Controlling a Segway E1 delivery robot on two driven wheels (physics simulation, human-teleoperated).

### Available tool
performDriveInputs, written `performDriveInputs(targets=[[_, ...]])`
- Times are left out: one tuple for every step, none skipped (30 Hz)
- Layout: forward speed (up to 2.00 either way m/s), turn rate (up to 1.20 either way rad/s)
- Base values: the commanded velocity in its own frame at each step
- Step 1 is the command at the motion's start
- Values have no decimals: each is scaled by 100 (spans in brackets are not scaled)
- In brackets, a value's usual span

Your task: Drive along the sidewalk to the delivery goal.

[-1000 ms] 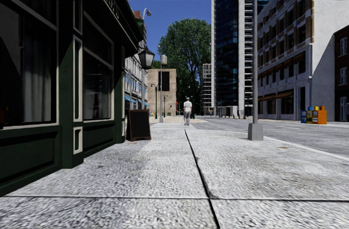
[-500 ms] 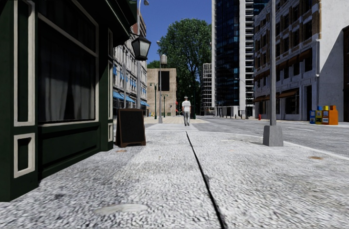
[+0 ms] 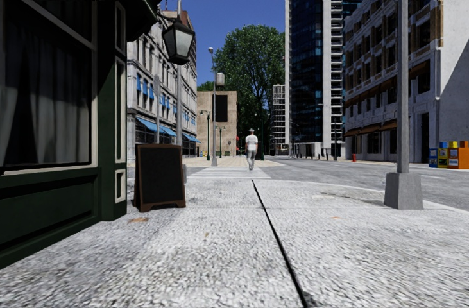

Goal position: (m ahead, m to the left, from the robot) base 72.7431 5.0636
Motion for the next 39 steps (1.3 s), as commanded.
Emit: performDriveInputs(targets=[[200, 0], [200, 0], [200, 0], [200, 0], [200, 0], [200, 0], [200, 0], [200, 0], [200, 0], [200, 0], [200, 0], [200, 0], [200, 0], [200, 0], [200, 0], [200, 0], [200, 0], [200, 0], [200, 0], [200, 0], [200, 0], [200, 0], [200, 0], [200, 0], [200, 0], [200, 0], [200, 0], [200, 0], [200, 0], [200, 0], [200, 0], [200, 0], [200, 0], [200, 0], [200, 0], [200, 0], [200, 0], [200, 0], [200, 0]])
